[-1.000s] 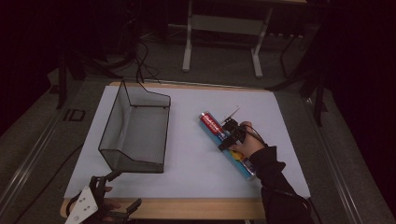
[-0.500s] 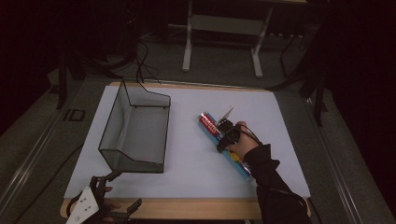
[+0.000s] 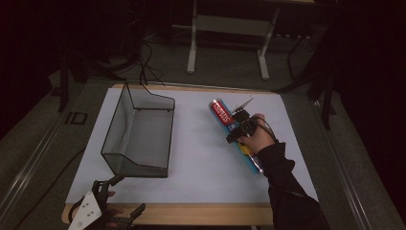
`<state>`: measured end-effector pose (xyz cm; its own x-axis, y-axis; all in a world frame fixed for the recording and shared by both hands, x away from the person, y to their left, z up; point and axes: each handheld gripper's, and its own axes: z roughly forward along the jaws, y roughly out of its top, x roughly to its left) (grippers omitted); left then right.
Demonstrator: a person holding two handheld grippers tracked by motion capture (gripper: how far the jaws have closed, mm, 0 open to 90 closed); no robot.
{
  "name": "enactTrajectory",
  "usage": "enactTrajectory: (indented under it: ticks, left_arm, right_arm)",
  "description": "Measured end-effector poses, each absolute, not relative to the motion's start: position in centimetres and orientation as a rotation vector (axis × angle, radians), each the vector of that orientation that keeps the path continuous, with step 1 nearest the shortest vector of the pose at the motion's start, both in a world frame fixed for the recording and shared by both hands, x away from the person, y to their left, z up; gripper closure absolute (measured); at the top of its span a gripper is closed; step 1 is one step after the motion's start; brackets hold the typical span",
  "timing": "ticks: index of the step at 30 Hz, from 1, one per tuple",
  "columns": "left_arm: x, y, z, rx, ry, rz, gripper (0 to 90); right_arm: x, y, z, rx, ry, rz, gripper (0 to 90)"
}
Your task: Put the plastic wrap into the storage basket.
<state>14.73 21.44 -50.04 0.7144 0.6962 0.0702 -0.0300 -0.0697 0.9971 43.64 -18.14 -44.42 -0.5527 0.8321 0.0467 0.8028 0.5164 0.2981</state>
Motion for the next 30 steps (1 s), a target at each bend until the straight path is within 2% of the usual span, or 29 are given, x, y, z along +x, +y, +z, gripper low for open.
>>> enactTrajectory:
  ticks: [16, 30]
  left_arm:
    - [14.8, 21.4, -50.0, 1.54, 0.562, 0.652, 0.2]
    - [14.8, 21.4, -50.0, 1.544, 0.555, 0.649, 0.2]
  right_arm:
    - [43.3, -15.2, -38.3, 1.428, 2.517, 0.77, 31.7]
    - [43.2, -9.9, -35.9, 1.415, 2.448, 1.0, 31.8]
